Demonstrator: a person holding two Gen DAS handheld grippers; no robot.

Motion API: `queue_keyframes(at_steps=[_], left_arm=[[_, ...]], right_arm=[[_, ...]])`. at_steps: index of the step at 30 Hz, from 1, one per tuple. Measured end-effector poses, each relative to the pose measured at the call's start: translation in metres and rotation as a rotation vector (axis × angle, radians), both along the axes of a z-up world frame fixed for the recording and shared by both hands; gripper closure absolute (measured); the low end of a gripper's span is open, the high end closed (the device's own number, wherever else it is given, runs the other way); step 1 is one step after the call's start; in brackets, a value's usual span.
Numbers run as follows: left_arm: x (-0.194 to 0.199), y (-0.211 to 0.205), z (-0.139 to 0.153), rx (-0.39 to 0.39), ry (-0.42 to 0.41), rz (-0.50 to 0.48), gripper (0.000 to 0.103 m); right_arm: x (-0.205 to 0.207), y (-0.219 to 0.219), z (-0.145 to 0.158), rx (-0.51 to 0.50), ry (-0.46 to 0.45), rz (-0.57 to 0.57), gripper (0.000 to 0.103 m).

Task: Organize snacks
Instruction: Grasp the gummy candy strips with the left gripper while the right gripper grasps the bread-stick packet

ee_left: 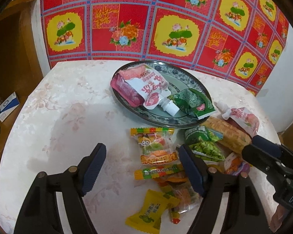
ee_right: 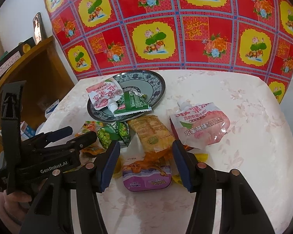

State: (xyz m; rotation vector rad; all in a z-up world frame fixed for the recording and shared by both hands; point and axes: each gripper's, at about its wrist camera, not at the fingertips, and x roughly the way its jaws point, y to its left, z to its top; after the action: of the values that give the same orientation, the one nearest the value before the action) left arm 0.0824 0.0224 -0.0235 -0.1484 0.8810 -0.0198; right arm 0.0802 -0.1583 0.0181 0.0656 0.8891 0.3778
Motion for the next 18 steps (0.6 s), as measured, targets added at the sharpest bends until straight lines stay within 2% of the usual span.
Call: queue_keyframes(at_steps=[3, 5, 7, 8, 18], left_arm=[[0.0011, 0.0016, -0.0025, -0.004, 0.004, 0.010, 0.025], [0.0004, 0.0016, -0.0026, 0.000, 0.000, 0.011, 0.032], [-0.0001, 0.0003, -0.0023, 0.009, -0.003, 0.003, 0.050], [-0.0002, -0.0003, -0.0024, 0.012, -0.004, 0.000, 0.053], [-0.0036, 0.0034, 0.0008, -0.005, -0.016, -0.003, 0.054]], right_arm=[[0.0005, 0.0003, 0.0004, -0.005, -0.004, 0.001, 0.046], [0.0006, 0.0005, 0.0005, -0.006, -0.006, 0.001, 0.046], [0.0007, 0.0009, 0.0005, -0.011, -0.008, 0.001, 0.046], [0.0008, 0.0008, 0.0005, -0.011, -0.008, 0.001, 0.046], [0.0093, 0.0049, -0.0033, -0.058, -0.015, 0.034, 0.046]])
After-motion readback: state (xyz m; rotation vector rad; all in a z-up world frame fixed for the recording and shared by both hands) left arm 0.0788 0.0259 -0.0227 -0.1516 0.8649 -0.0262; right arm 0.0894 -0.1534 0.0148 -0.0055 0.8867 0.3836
